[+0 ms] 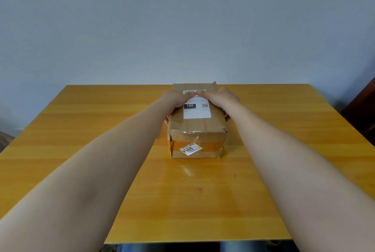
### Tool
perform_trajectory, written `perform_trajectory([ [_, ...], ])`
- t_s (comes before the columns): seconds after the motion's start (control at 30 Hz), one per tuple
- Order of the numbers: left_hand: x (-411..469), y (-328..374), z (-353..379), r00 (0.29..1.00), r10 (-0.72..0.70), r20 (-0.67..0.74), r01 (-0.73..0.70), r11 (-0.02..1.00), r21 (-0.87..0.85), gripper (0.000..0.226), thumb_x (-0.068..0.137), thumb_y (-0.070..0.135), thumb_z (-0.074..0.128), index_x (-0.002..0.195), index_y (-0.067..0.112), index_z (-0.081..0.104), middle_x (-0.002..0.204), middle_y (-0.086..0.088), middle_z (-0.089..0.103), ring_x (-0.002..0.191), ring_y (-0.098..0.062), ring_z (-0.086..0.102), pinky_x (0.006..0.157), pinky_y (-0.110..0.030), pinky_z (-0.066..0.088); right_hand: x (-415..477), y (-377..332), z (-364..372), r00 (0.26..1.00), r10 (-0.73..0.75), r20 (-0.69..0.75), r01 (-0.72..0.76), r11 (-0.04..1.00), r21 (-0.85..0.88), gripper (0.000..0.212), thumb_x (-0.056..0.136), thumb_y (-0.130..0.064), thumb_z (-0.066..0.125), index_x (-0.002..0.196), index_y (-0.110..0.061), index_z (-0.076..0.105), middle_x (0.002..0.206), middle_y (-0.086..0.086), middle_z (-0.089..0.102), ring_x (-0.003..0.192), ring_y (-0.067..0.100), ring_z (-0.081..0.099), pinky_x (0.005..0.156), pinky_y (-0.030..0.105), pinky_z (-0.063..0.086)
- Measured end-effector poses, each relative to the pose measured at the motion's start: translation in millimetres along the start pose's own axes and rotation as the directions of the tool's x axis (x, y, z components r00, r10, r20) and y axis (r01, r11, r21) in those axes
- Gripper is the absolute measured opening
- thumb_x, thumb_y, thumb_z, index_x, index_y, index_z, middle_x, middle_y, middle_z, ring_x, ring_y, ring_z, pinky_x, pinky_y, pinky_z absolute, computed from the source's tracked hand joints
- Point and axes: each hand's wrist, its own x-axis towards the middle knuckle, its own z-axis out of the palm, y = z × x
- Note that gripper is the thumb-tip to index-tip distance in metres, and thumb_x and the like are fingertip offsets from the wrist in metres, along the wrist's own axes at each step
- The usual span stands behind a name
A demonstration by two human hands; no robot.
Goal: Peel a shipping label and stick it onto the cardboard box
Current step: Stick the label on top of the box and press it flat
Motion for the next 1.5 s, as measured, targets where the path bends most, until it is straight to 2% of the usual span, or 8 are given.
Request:
perform_trajectory([
  [0.2,10.9,0.6,-2.0,0.999,-0.031,-0.027,0.029,0.995,-0.091,0.073,0.096,0.071,0.040,0.127,0.008,0.058,0.110,-0.019,0.071,0.080,-0.040,0.067,0.048,-0.042,0.050,9.9,0.0,-1.5,1.000,0.028,-0.004,-0.028,0.999,0.039,0.066,0.085,-0.074,0.057,0.118,-0.018,0.065,0.099,0.008,0.074,0.082,0.037,0.074,0.058,0.038,0.060],
  [0.3,9.5,-1.5,-2.1,0.999,-0.045,-0.009,0.044,0.994,-0.105,0.069,0.101,0.066,0.035,0.128,0.007,0.058,0.117,-0.022,0.070,0.097,-0.044,0.069,0.058,-0.047,0.054,10.3,2.1,-1.4,0.999,0.045,0.024,-0.047,0.998,0.050,0.064,0.091,-0.068,0.052,0.125,-0.015,0.063,0.102,0.011,0.072,0.081,0.040,0.074,0.061,0.045,0.063],
  [0.57,1.1,-7.0,-0.1,0.998,0.052,0.039,-0.049,0.997,-0.060,0.073,0.084,0.073,0.065,0.126,0.014,0.057,0.113,-0.012,0.070,0.098,-0.037,0.070,0.051,-0.044,0.052,-4.3,1.1,-0.4,0.996,0.006,0.086,-0.011,0.998,0.056,0.081,0.077,-0.066,0.081,0.132,-0.012,0.058,0.115,0.011,0.073,0.080,0.029,0.070,0.055,0.037,0.054],
  [0.9,-20.3,-27.9,-4.6,0.981,0.160,0.108,-0.152,0.985,-0.078,0.069,0.086,0.053,0.077,0.139,0.017,0.052,0.110,-0.003,0.060,0.095,-0.022,0.062,0.071,-0.037,0.055,-18.9,18.7,-8.7,0.980,-0.057,0.192,0.040,0.995,0.088,0.073,0.071,-0.054,0.093,0.130,-0.020,0.066,0.121,0.005,0.075,0.103,0.026,0.075,0.089,0.045,0.064],
  [1.07,-14.8,-39.0,-6.9,0.970,0.217,0.110,-0.205,0.973,-0.110,0.073,0.081,0.054,0.081,0.138,0.016,0.057,0.106,0.001,0.065,0.088,-0.015,0.065,0.063,-0.030,0.056,-35.8,23.9,-17.2,0.956,-0.142,0.256,0.116,0.987,0.115,0.047,0.083,-0.041,0.088,0.119,-0.026,0.061,0.102,-0.008,0.070,0.085,0.011,0.069,0.068,0.031,0.058],
  [1.23,-14.2,-45.2,-7.0,0.951,0.274,0.146,-0.255,0.957,-0.139,0.050,0.082,0.047,0.083,0.121,0.027,0.058,0.099,0.006,0.067,0.087,-0.012,0.067,0.065,-0.027,0.058,-38.2,30.5,-21.4,0.926,-0.210,0.313,0.171,0.974,0.146,0.059,0.089,-0.029,0.084,0.141,-0.024,0.056,0.119,-0.004,0.066,0.086,0.005,0.065,0.068,0.025,0.055],
  [1.4,-9.0,-51.6,-6.3,0.923,0.335,0.190,-0.297,0.933,-0.201,0.054,0.078,0.040,0.089,0.121,0.031,0.060,0.116,0.005,0.072,0.104,-0.018,0.070,0.095,-0.042,0.059,-36.3,36.2,-20.6,0.908,-0.254,0.333,0.206,0.963,0.173,0.068,0.088,-0.023,0.085,0.147,-0.021,0.052,0.124,-0.002,0.067,0.092,0.007,0.066,0.070,0.028,0.056],
  [1.5,-8.1,-55.6,-7.1,0.894,0.379,0.241,-0.318,0.913,-0.254,0.067,0.076,0.034,0.092,0.132,0.031,0.056,0.128,0.005,0.069,0.113,-0.019,0.068,0.098,-0.044,0.058,-31.2,41.8,-18.3,0.903,-0.270,0.335,0.203,0.954,0.221,0.077,0.085,-0.020,0.088,0.151,-0.020,0.049,0.137,0.002,0.067,0.097,0.010,0.068,0.071,0.030,0.056],
])
